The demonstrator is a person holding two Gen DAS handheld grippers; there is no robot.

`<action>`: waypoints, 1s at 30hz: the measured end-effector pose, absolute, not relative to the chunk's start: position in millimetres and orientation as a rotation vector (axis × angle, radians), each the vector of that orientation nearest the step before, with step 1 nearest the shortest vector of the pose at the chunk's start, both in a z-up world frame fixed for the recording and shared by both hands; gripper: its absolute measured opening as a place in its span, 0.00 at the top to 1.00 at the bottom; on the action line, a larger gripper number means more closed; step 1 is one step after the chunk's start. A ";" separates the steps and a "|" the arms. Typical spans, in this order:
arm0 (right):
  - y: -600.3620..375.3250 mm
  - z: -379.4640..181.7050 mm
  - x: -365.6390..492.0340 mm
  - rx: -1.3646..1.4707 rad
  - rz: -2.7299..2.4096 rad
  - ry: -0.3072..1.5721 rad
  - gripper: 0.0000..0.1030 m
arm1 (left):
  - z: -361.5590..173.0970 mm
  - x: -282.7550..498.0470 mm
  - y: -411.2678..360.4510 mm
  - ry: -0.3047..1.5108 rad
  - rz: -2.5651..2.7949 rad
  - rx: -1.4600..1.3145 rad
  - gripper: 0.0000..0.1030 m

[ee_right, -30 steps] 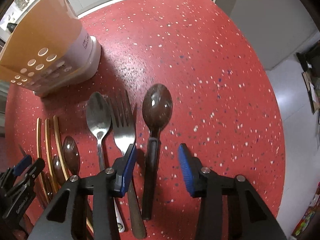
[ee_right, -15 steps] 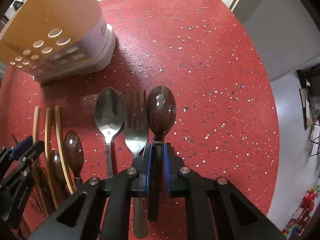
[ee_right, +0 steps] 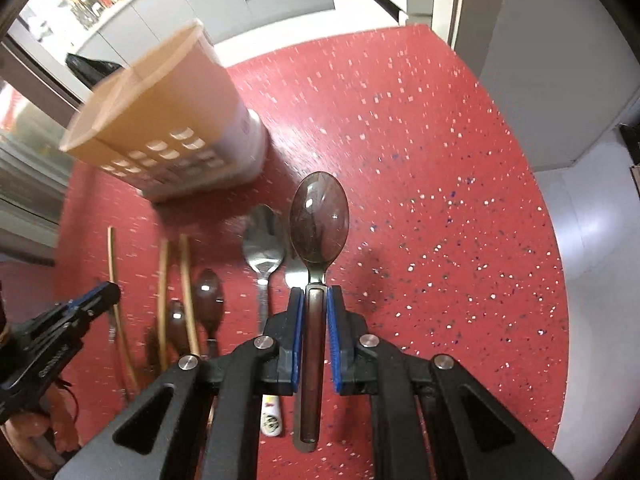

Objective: Organize utensils
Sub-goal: 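Lift the chopstick and spoon and carry both over the beige cutlery holder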

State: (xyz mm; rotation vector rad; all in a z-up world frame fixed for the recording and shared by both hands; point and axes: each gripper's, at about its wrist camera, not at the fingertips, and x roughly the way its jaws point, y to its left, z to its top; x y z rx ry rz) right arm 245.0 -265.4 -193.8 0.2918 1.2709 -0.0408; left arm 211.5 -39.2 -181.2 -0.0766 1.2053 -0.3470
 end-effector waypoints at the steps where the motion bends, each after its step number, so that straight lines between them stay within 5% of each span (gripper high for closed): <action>1: -264.9 -189.9 245.3 0.302 -0.033 1.257 0.88 | -176.6 209.7 -36.3 1.196 -0.347 -0.081 0.74; 13: -264.3 -113.4 201.4 0.351 0.059 1.107 0.88 | -78.1 209.9 -18.5 1.013 -0.352 -0.139 0.74; 30: -243.8 -26.2 293.1 0.318 0.173 0.840 0.88 | 61.7 301.0 -20.6 0.687 -0.298 -0.155 0.74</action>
